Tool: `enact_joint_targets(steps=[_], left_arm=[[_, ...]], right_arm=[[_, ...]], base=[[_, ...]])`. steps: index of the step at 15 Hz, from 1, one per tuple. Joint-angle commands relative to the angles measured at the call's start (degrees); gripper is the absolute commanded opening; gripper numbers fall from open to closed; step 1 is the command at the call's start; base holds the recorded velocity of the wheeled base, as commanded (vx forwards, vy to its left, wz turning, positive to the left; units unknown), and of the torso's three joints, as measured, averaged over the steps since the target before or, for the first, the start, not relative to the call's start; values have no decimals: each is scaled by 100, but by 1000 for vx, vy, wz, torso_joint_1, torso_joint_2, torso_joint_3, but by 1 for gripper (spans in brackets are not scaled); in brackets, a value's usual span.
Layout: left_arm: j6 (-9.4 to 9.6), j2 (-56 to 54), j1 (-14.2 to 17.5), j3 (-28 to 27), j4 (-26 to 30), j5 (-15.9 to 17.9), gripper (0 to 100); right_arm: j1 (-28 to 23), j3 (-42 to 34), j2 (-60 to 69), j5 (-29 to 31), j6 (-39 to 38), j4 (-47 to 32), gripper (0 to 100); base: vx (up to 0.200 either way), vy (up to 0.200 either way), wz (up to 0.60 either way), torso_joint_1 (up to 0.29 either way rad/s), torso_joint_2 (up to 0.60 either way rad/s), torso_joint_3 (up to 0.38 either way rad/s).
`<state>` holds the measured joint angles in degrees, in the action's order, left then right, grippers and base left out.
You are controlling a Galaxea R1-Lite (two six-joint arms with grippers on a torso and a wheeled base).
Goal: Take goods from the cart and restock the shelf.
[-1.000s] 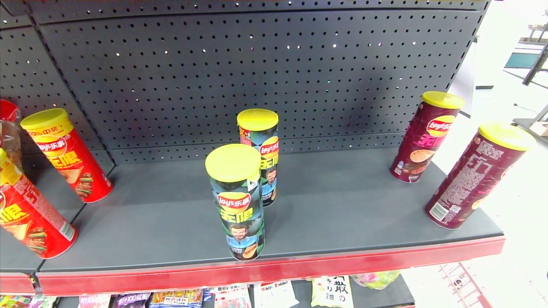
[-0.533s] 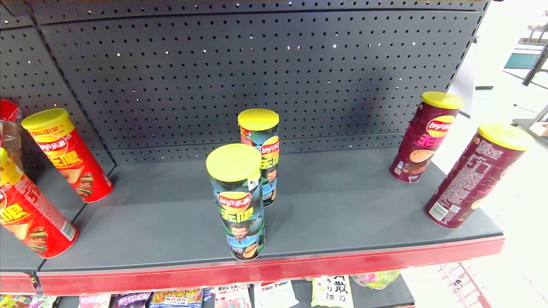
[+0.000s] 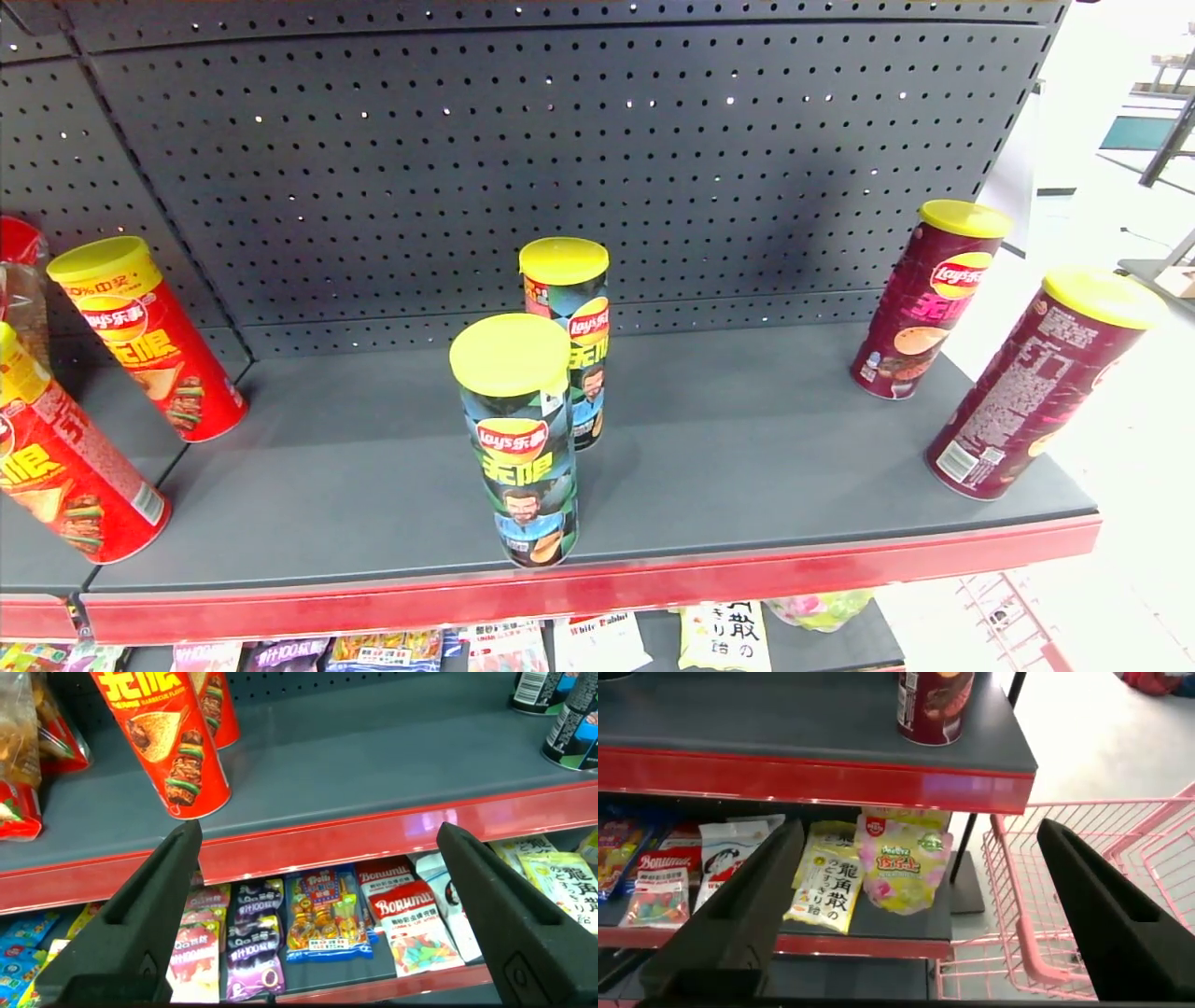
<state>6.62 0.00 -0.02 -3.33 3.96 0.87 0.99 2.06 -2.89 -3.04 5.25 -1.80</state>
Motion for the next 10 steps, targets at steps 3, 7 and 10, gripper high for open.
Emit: enact_joint_targets(steps=[3,7,10], left_arm=[[-3,9,2,-1,-1,1,100],[-3,9,2,-1,-1,1,100],[-3,9,2,-1,-1,1,100]], right_arm=[[-116,-206,289,-57,-350,189,100],[-108,-206,289,365,-446,198,100],[-108,-206,289,356,-464,198,100]], base=[[0,0,0,0,0,0],[0,0,0,0,0,0],[0,0,0,0,0,0]])
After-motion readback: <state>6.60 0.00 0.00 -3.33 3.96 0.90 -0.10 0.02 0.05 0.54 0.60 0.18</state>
